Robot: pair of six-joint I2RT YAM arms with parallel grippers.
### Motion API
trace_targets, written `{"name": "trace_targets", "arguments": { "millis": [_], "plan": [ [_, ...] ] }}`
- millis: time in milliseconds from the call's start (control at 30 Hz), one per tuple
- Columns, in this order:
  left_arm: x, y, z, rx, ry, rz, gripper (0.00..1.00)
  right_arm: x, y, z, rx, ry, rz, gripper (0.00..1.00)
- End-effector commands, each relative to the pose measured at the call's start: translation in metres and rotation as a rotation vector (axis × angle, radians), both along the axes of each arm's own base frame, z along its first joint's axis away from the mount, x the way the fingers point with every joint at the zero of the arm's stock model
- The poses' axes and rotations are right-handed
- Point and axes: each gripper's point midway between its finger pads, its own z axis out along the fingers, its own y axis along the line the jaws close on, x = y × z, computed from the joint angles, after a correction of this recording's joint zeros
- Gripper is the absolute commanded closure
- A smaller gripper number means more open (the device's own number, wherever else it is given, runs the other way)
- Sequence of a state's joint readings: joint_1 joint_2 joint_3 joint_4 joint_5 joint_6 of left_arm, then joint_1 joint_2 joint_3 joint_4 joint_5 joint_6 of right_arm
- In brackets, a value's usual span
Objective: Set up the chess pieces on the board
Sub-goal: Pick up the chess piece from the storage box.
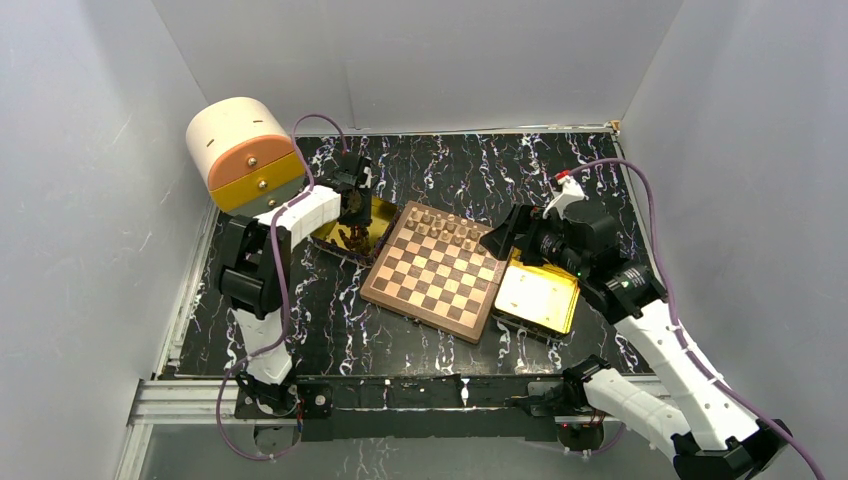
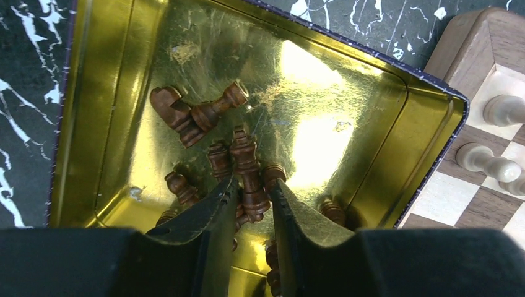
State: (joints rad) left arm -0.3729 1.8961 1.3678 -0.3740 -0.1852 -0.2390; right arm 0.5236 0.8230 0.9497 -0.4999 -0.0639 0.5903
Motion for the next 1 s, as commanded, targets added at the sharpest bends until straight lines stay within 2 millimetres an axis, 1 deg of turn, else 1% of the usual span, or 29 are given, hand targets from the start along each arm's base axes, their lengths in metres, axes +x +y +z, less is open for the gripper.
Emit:
{"name": "trace_targets", "arguments": {
  "millis": [0,167,333,533,600,800,967],
  "plan": [
    [0.012,-0.01,0.012,-0.042,-0.033,-0.04,0.75,0.009,0.005,0.017,0.025,-0.065,0.013,0.03],
    [0.012,-0.013,0.003,-0.046,-0.011,-0.048,0.75,0.01,0.005,0.016,0.021,-0.065,0.008,0.03],
    [0.009,-0.015,-0.001,-0.054,0.006,-0.057,0.74,0.009,0.004,0.015,0.014,-0.064,0.007,0.03],
    [0.005,-0.014,-0.002,-0.055,0.013,-0.06,0.74,0.01,0.004,0.015,0.014,-0.067,0.008,0.03],
    [0.004,-0.014,-0.002,-0.055,0.016,-0.06,0.78,0.01,0.005,0.015,0.017,-0.067,0.011,0.03],
    [0.003,-0.011,0.006,-0.041,0.019,-0.052,0.81,0.008,0.003,0.015,0.016,-0.07,0.008,0.03],
    [0.001,-0.012,0.007,-0.051,0.037,-0.051,0.79,0.008,0.001,0.018,0.016,-0.077,0.003,0.03]
  ]
}}
